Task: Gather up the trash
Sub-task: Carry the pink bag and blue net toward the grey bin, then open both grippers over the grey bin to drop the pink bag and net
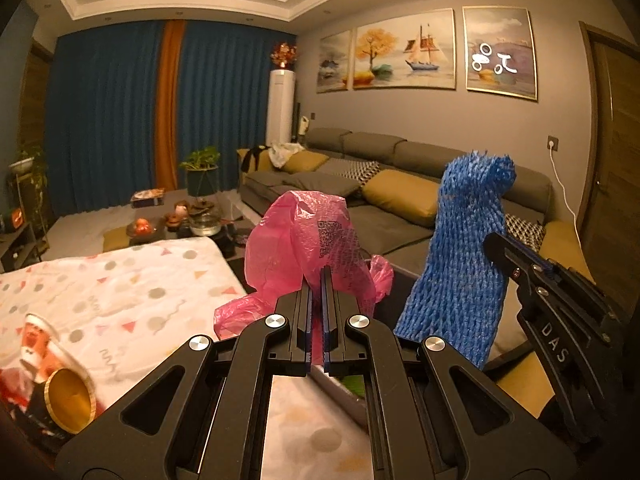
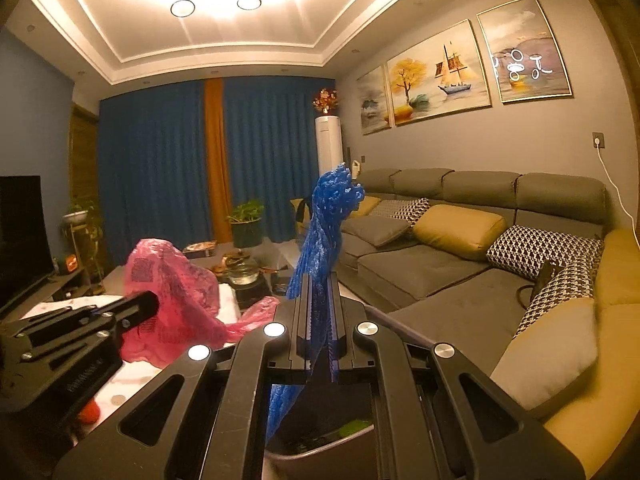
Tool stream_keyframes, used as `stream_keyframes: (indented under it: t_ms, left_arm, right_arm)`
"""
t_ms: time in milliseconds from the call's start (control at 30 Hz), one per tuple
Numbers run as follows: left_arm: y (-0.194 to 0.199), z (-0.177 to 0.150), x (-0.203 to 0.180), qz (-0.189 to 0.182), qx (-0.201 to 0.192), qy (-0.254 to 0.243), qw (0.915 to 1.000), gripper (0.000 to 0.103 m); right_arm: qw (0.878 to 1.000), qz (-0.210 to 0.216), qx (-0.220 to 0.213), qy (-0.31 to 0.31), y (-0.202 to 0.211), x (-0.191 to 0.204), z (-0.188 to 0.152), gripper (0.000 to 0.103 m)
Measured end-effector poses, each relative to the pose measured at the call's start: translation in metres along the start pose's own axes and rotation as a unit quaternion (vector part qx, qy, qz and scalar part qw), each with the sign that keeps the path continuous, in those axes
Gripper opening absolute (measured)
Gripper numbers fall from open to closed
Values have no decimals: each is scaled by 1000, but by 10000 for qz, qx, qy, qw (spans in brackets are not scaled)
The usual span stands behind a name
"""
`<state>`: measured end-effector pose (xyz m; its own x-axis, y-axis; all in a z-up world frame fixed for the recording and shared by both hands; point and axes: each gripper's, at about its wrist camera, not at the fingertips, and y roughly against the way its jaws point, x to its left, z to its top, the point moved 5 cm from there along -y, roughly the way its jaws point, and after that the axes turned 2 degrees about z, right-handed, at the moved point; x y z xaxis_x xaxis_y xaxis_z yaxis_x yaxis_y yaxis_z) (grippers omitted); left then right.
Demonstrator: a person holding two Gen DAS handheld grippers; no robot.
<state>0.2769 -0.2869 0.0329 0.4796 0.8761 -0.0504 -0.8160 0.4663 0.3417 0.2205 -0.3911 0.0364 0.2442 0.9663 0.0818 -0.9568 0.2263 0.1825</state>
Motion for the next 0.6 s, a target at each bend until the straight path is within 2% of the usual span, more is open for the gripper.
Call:
stream_keyframes:
  t_ms: [233, 600]
  left_arm:
    - [-36, -4, -12, -98, 210, -9, 9997, 2]
    - [-61, -9, -19, -184, 400, 86, 9990, 3]
  right_arm:
    - [9998, -119, 131, 31, -21, -15, -5, 7]
    - [9994, -162, 319, 18, -37, -14, -15, 7]
